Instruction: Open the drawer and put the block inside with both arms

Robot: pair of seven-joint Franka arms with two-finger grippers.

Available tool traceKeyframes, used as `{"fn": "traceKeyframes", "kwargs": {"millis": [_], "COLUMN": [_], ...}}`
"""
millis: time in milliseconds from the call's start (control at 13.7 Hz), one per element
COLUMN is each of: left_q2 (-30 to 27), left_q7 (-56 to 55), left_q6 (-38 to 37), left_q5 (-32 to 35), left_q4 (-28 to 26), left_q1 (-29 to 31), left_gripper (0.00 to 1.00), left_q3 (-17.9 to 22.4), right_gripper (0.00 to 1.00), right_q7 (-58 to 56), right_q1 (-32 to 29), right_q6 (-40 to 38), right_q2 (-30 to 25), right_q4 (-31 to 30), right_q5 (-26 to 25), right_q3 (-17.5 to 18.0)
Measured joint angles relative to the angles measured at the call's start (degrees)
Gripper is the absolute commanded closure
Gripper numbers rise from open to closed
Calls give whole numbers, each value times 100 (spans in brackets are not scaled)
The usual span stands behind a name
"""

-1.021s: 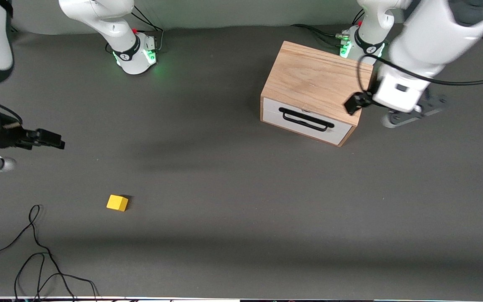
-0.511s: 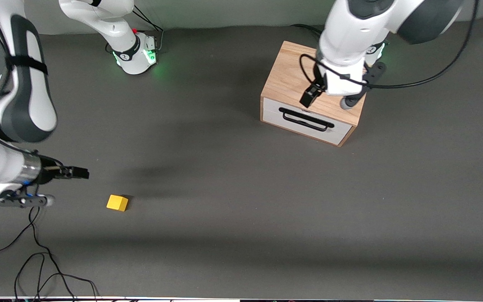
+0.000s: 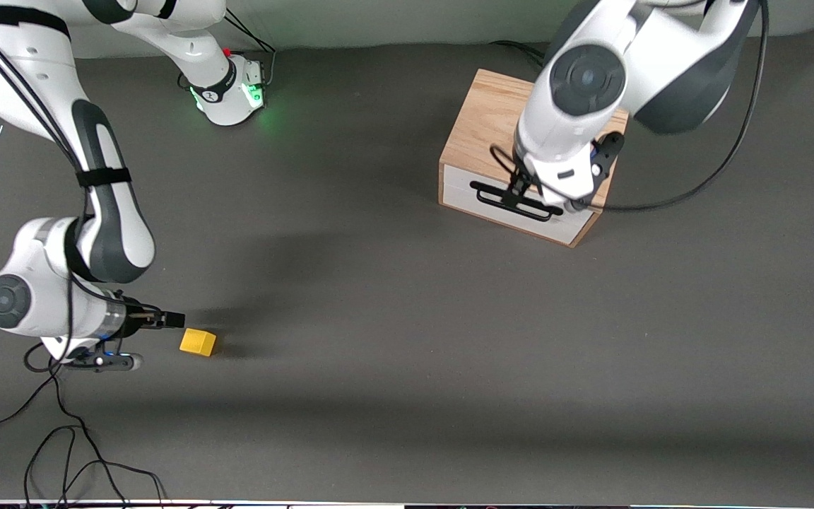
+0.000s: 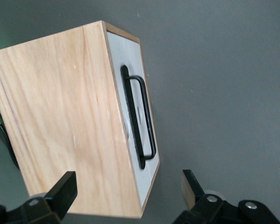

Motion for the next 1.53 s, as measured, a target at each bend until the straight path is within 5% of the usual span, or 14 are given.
{"fn": "traceKeyframes", "kwargs": {"millis": [365,948,1386,1532], "left_q2": [636,777,1081,1187], "left_q7": [-261,-767,-764,-764], "left_q6": [599,1775,1869,1890], "left_q5": [445,521,727,753], "left_q4": [-37,-1022,-1232,-1255], "left_q1": [41,-121,-139,-186], "left_gripper": [0,0,0,0], "left_q3": [60,24,23,18], "right_gripper": [0,0,2,39], "right_q7": [90,138,138,138], "right_q1": [1,13,14,15], "right_q6": [628,1300,1597,1597], "right_q2": [396,659,975,989], "right_q4": [-26,-23,-10,-9], "right_q5": [1,620,635,640], "right_q3": [0,9,14,33]}}
